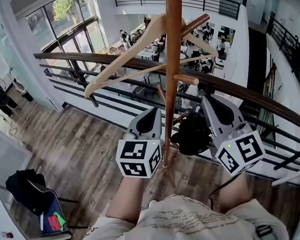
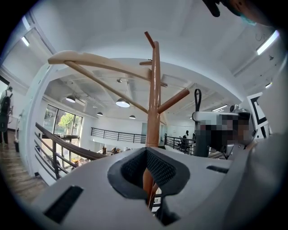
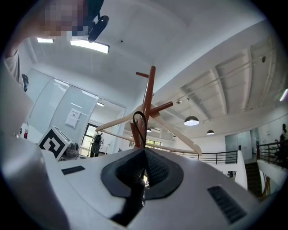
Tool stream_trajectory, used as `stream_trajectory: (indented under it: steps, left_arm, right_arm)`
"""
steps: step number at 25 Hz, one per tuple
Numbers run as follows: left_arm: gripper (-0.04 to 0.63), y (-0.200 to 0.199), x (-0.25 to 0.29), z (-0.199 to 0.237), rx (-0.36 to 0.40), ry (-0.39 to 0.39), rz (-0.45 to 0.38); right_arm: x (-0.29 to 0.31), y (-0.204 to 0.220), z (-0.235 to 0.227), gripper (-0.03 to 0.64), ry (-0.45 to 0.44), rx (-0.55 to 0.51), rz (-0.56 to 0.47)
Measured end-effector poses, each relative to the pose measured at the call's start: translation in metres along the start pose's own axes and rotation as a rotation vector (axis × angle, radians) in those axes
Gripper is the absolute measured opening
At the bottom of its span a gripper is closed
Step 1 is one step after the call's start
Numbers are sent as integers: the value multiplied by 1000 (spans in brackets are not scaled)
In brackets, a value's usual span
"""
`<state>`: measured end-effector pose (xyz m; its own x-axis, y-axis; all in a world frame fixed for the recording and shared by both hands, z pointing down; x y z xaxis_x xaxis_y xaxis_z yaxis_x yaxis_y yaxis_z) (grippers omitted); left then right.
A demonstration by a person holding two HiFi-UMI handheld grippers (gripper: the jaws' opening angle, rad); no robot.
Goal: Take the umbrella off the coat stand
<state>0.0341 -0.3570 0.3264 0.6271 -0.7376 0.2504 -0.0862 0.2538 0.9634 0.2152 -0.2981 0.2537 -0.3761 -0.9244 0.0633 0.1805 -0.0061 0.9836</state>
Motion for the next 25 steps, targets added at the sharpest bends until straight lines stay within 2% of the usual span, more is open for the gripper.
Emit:
stream_trajectory:
  steps: [7, 12, 17, 25]
  left_arm:
    - [5, 2, -1, -4, -21, -10, -34]
    - [5, 8, -1, -3, -28, -28, -22]
    - [5, 13, 1, -6, -24, -41, -2]
    - [5, 11, -2, -6, -23, -57, 2]
  right_arm:
    - [-16, 32, -17, 2, 59, 150, 22]
    - [-22, 67, -36, 1, 88, 286, 70]
    - [-21, 86, -39, 2, 118, 256, 147]
    - [-15, 86, -40, 2, 117, 253, 159]
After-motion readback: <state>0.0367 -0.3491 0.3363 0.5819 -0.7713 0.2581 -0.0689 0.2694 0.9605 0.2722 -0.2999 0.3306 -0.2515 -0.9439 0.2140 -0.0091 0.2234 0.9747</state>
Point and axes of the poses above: the fingertips, and each gripper's own axes: x forward along the fingers, z to its left, y out of its underside, the point moved 7 cm from there along -x, backward along the fingers, and after that the axes turned 14 degrees about z, right-handed, at the moved point
